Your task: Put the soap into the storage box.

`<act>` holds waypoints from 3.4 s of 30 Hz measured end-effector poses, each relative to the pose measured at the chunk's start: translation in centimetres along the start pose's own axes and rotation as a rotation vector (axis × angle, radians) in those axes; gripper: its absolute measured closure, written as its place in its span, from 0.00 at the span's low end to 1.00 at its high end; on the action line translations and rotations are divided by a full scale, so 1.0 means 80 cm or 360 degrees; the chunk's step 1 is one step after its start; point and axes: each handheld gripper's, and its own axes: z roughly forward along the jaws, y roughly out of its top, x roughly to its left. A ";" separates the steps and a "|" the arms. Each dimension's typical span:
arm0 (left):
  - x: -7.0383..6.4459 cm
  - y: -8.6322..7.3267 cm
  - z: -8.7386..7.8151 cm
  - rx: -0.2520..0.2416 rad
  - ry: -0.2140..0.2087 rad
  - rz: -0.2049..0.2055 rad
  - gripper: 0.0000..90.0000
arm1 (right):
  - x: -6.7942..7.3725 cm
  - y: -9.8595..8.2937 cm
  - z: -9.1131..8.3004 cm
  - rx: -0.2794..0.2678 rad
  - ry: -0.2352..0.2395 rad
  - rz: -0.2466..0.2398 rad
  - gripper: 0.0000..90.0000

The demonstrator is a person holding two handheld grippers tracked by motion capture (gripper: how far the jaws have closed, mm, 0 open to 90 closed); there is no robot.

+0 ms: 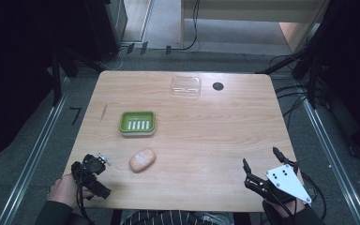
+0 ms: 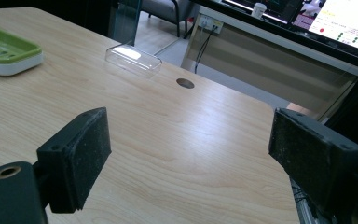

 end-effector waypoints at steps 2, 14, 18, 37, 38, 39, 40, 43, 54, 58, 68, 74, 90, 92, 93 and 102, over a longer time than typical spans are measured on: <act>0.000 0.000 0.000 0.0001 0.0004 0.0002 0.00 | 0.000 0.000 0.000 -0.0002 -0.0002 0.0001 0.15; -0.007 0.010 -0.003 -0.0006 -0.0024 0.0057 0.00 | 0.000 0.000 -0.002 0.0008 -0.0008 -0.0004 0.15; -0.011 0.012 -0.007 -0.0031 -0.0035 0.0068 0.00 | 0.001 0.000 -0.001 0.0008 -0.0004 -0.0007 0.15; -0.028 0.037 -0.020 -0.0072 -0.0044 0.0164 0.00 | 0.001 0.000 -0.001 0.0006 -0.0004 -0.0006 0.15; -0.029 0.039 -0.020 -0.0078 -0.0047 0.0162 0.00 | 0.001 0.000 -0.001 0.0008 -0.0004 -0.0003 0.15; -0.029 0.039 -0.020 -0.0078 -0.0047 0.0162 0.00 | 0.001 0.000 -0.001 0.0008 -0.0004 -0.0003 0.15; -0.029 0.040 -0.020 -0.0084 -0.0052 0.0166 0.00 | 0.000 0.000 -0.002 0.0007 -0.0004 -0.0005 0.15; -0.031 0.048 -0.023 -0.0093 -0.0053 0.0187 0.00 | 0.000 0.000 -0.002 0.0008 -0.0004 -0.0006 0.15; -0.032 0.066 -0.024 -0.0131 -0.0071 0.0209 0.00 | -0.002 -0.002 -0.004 0.0020 -0.0021 0.0008 0.15; -0.032 0.073 -0.024 -0.0146 -0.0072 0.0213 0.00 | -0.001 -0.002 -0.004 0.0021 -0.0020 -0.0005 0.15; -0.033 0.092 -0.024 -0.0154 -0.0090 0.0227 0.00 | -0.001 -0.002 -0.004 0.0019 -0.0027 0.0004 0.15; -0.035 0.105 -0.025 -0.0163 -0.0088 0.0243 0.00 | -0.001 -0.002 -0.004 0.0019 -0.0025 0.0001 0.15; -0.035 0.132 -0.017 -0.0158 -0.0125 0.0271 0.00 | -0.001 -0.002 -0.004 0.0019 -0.0023 0.0000 0.15; -0.035 0.136 -0.017 -0.0157 -0.0132 0.0273 0.00 | -0.001 -0.002 -0.004 0.0019 -0.0024 -0.0002 0.15; -0.035 0.139 -0.016 -0.0158 -0.0147 0.0272 0.00 | -0.001 -0.002 -0.004 0.0018 -0.0024 -0.0003 0.15; -0.038 0.154 -0.009 -0.0153 -0.0155 0.0272 0.00 | -0.001 -0.002 -0.005 0.0020 -0.0022 0.0000 0.15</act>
